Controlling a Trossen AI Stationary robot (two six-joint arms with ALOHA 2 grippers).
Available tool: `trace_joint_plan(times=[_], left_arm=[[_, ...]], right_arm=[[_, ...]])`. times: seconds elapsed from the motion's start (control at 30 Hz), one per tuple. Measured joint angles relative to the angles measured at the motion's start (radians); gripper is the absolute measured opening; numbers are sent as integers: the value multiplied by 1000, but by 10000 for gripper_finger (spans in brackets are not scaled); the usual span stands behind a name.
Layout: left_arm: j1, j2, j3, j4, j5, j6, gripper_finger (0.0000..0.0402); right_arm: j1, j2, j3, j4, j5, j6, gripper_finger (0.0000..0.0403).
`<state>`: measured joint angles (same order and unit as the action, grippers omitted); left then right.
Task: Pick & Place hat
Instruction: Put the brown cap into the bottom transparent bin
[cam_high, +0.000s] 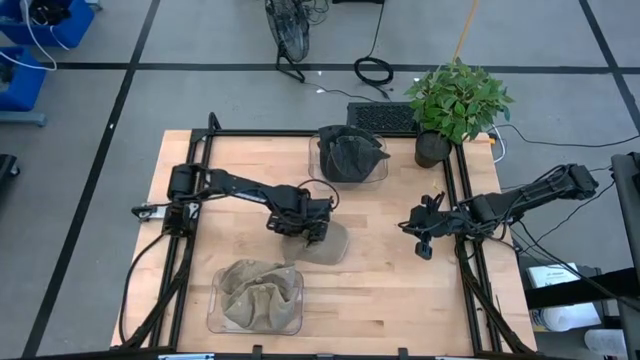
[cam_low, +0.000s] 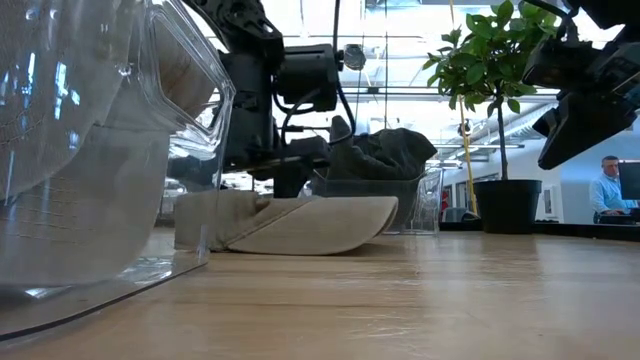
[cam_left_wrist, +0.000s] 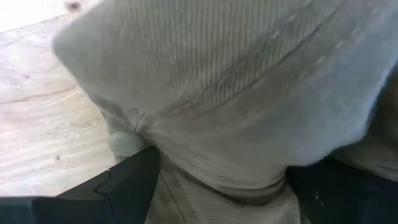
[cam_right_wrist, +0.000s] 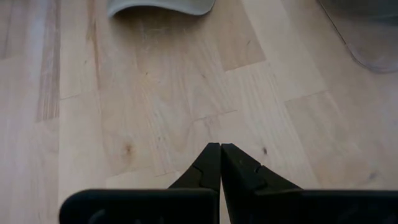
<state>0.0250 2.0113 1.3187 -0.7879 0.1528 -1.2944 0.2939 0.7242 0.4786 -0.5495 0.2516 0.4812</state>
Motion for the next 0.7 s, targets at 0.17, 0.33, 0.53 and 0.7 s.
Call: trace_joint_plan(times=[0.17, 0.33, 0.53, 0.7], left_arm=[[0, 21, -2, 36, -48, 0, 315], [1, 7, -4, 86, -123, 45, 197], [3, -39, -10, 89, -166, 157, 39], [1, -124, -10, 46, -163, 213, 39]], right_arm=[[0, 0, 0, 0, -1, -4, 0], [0, 0, 0, 2, 0, -14, 0], [0, 0, 0, 9, 4, -34, 0], [0, 0, 0, 8, 4, -44, 0]])
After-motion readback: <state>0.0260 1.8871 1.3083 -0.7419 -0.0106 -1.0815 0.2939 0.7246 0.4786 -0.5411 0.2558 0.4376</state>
